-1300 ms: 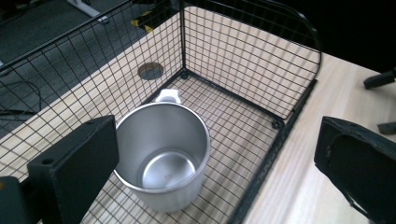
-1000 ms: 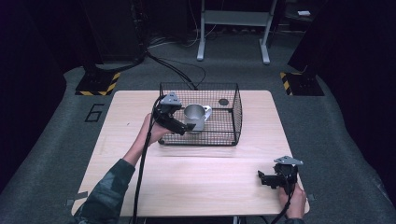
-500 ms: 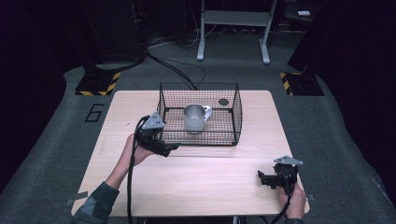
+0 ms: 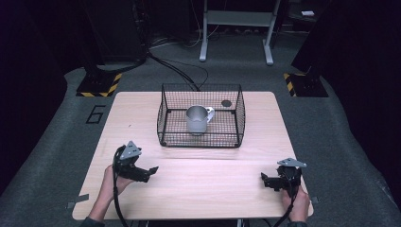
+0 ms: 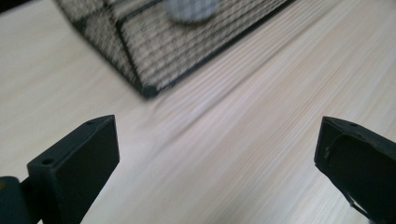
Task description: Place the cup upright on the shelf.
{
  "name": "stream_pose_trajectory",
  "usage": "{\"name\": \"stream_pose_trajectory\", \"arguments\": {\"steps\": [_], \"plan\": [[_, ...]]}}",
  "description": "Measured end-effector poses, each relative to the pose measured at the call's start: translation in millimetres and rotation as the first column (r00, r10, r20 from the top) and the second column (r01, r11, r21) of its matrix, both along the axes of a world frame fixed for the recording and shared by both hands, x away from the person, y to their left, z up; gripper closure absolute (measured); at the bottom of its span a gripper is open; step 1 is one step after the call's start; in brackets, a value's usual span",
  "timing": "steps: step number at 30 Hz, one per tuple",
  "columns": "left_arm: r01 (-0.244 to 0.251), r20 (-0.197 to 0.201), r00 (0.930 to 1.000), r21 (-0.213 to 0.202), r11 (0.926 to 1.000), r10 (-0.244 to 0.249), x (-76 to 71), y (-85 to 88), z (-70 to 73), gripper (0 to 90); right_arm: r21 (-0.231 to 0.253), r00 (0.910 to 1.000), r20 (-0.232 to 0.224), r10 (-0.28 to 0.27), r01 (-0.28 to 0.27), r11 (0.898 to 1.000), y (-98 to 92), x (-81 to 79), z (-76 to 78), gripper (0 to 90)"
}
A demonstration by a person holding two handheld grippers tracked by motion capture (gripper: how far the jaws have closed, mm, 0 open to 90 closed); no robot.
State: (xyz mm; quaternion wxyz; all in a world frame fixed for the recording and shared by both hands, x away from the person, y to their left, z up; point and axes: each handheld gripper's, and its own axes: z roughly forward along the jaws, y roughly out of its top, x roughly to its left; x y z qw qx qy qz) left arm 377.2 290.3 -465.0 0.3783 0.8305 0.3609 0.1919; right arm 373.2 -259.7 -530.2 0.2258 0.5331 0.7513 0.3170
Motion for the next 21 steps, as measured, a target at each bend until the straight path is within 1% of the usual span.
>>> {"name": "stream_pose_trajectory", "arguments": {"steps": [2, 3, 4, 5, 6, 7, 9, 10, 11, 12, 13, 14, 15, 16, 17, 18, 19, 20, 21], "plan": [[-0.036, -0.024, 0.9991, 0.008, 0.9993, 0.036, -0.5, 8.4, -12.1, 0.2, 0.000, 1.0000, 0.000, 0.000, 0.000, 1.000, 0.1, 0.0, 0.0, 0.0], [-0.053, -0.031, 0.9981, 0.023, 0.9983, 0.054, -0.2, 11.9, -17.9, 0.2, 0.000, 1.0000, 0.001, 0.001, -0.001, 1.000, 0.1, 0.0, 0.0, 0.0], [-0.064, -0.044, 0.9969, 0.026, 0.9976, 0.065, 0.5, 15.0, -23.8, 0.2, 0.000, 1.0000, 0.000, -0.001, 0.001, 1.000, 0.1, 0.0, 0.0, 0.0], [-0.079, -0.060, 0.9949, 0.044, 0.9959, 0.081, 0.9, 17.0, -29.0, 0.2, 0.000, 1.0000, 0.000, 0.000, 0.000, 1.000, 0.1, 0.0, 0.0, 0.0], [-0.092, -0.063, 0.9933, 0.073, 0.9930, 0.097, 0.9, 18.0, -33.7, 0.2, 0.000, 1.0000, 0.000, 0.001, -0.001, 1.000, 0.1, 0.1, 0.0, 0.0], [-0.096, -0.064, 0.9927, 0.096, 0.9907, 0.102, 0.5, 19.1, -37.8, 0.2, -0.001, 1.0000, 0.001, 0.001, -0.001, 1.000, 0.1, 0.1, 0.0, 0.0], [-0.109, -0.075, 0.9904, 0.090, 0.9900, 0.116, 0.7, 21.0, -45.0, 0.2, 0.000, 1.0000, 0.001, 0.000, 0.000, 1.000, 0.2, 0.1, 0.0, 0.0], [-0.109, -0.075, 0.9904, 0.090, 0.9900, 0.116, 0.7, 21.0, -45.0, 0.1, 0.000, 1.0000, 0.001, 0.000, 0.000, 1.000, 0.2, 0.1, 0.0, 0.0], [-0.112, -0.084, 0.9893, 0.084, 0.9902, 0.119, 1.0, 21.6, -48.5, 0.1, -0.001, 1.0000, 0.001, 0.000, 0.000, 1.000, 0.1, 0.1, 0.0, 0.0], [-0.120, -0.084, 0.9884, 0.086, 0.9890, 0.127, 1.8, 21.5, -53.1, 0.1, 0.000, 1.0000, 0.001, 0.000, 0.000, 1.000, 0.2, 0.1, 0.0, 0.0], [-0.120, -0.084, 0.9884, 0.086, 0.9890, 0.127, 1.8, 21.5, -53.1, 0.1, 0.000, 1.0000, 0.001, 0.000, 0.000, 1.000, 0.2, 0.1, 0.0, 0.0], [-0.119, -0.093, 0.9875, 0.091, 0.9888, 0.127, 2.2, 21.8, -54.4, 0.1, -0.001, 1.0000, 0.001, -0.001, 0.001, 1.000, 0.2, 0.0, 0.0, 0.0], [-0.123, -0.103, 0.9861, 0.074, 0.9896, 0.130, 3.2, 21.6, -58.5, 0.2, 0.000, 1.0000, 0.005, -0.001, 0.001, 1.000, 0.2, 0.0, -0.2, 0.0], [-0.124, -0.104, 0.9858, 0.077, 0.9893, 0.132, 3.4, 21.5, -60.5, 0.1, 0.002, 1.0000, 0.005, -0.001, 0.001, 1.000, 0.3, 0.0, -0.1, 0.0], [-0.124, -0.102, 0.9862, 0.066, 0.9901, 0.130, 3.7, 22.0, -62.5, 0.1, 0.002, 1.0000, 0.005, -0.002, 0.002, 1.000, 0.4, -0.1, -0.1, 0.0], [-0.124, -0.102, 0.9862, 0.066, 0.9901, 0.130, 3.7, 22.0, -62.5, 0.0, 0.002, 1.0000, 0.005, -0.002, 0.002, 1.000, 0.4, -0.1, -0.1, 0.0], [-0.145, -0.094, 0.9845, 0.039, 0.9886, 0.149, 2.7, 22.4, -64.5, 0.0, 0.001, 1.0000, 0.005, -0.002, 0.002, 1.000, 0.4, -0.1, -0.1, 0.0], [-0.155, -0.081, 0.9842, 0.029, 0.9874, 0.157, 2.4, 22.4, -65.9, 0.0, 0.002, 1.0000, 0.005, -0.003, 0.003, 1.000, 0.5, -0.1, -0.1, 0.0], [-0.155, -0.081, 0.9842, 0.029, 0.9874, 0.157, 2.4, 22.4, -65.9, 0.0, 0.002, 1.0000, 0.005, -0.002, 0.002, 1.000, 0.4, -0.1, -0.1, 0.0]]}}
